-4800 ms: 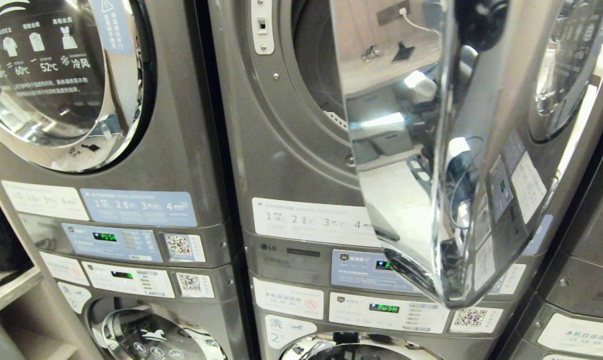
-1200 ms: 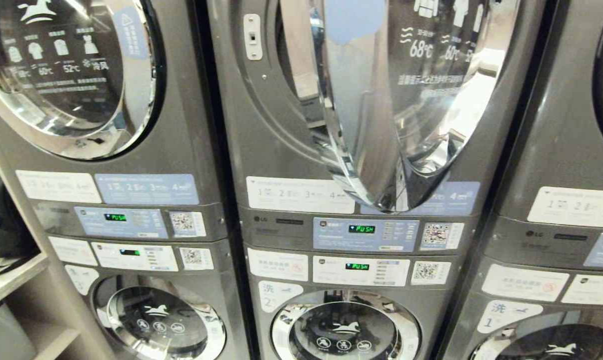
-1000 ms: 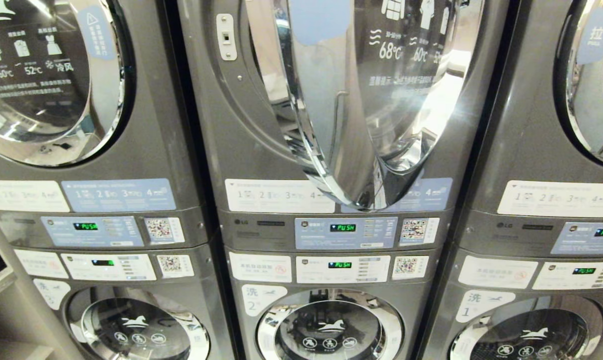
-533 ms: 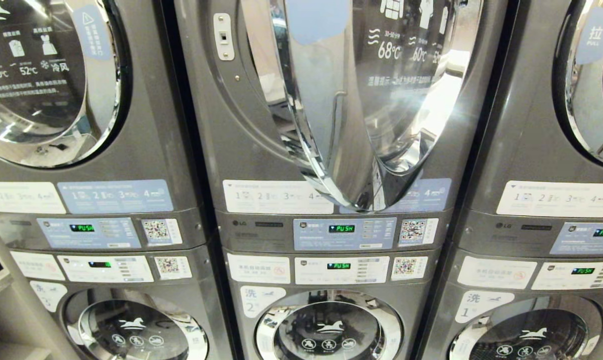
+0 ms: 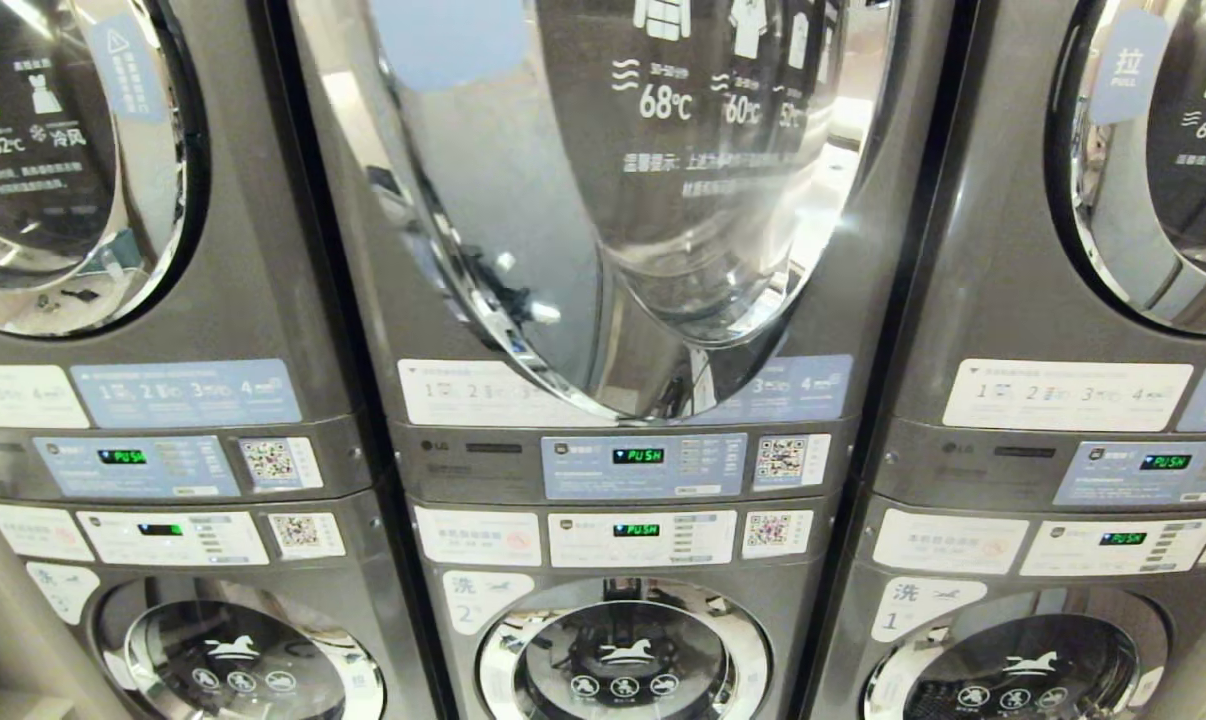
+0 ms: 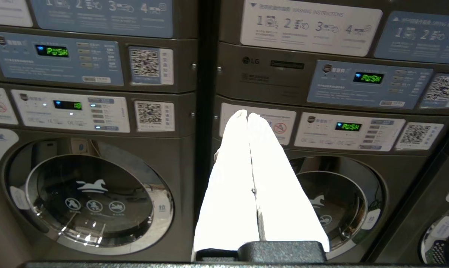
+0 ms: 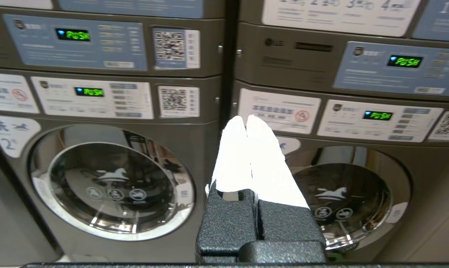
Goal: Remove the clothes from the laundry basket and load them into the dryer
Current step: Open the dryer
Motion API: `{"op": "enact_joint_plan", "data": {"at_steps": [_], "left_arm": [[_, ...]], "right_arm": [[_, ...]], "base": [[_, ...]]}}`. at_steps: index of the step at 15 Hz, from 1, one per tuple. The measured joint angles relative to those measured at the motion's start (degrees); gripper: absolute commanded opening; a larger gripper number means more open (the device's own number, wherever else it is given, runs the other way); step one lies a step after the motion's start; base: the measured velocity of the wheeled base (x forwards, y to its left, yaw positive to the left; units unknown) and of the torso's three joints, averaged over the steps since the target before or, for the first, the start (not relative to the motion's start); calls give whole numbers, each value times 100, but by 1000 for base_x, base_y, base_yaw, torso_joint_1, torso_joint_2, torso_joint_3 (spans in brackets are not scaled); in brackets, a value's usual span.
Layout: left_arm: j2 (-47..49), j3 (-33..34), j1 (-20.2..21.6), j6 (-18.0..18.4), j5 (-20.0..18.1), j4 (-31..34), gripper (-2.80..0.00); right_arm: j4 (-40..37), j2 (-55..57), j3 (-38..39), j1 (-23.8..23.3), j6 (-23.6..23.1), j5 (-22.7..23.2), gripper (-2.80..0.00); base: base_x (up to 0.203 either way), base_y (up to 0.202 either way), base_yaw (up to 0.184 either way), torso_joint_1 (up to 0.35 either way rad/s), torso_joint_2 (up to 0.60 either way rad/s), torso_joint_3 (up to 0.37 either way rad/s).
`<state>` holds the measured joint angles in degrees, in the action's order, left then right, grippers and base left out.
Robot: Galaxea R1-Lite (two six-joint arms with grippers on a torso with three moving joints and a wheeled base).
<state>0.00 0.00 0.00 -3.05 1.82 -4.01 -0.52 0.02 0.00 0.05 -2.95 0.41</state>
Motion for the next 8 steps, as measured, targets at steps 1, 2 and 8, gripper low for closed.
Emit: {"op": "enact_joint_plan", "data": {"at_steps": [1, 2, 8], "left_arm": [[0, 0, 0, 2, -1, 2, -280], [0, 0, 0, 2, 0, -1, -280], [0, 0, 0, 0, 0, 0, -280]], "right_arm": [[0, 0, 0, 0, -7, 0, -280], [1, 0, 0, 2, -2, 0, -280], [0, 0, 0, 0, 0, 0, -280]], "base": [[0, -193, 4, 4, -1, 4], [0, -200, 1, 6, 2, 7], [0, -196, 1, 4, 2, 2]]}}
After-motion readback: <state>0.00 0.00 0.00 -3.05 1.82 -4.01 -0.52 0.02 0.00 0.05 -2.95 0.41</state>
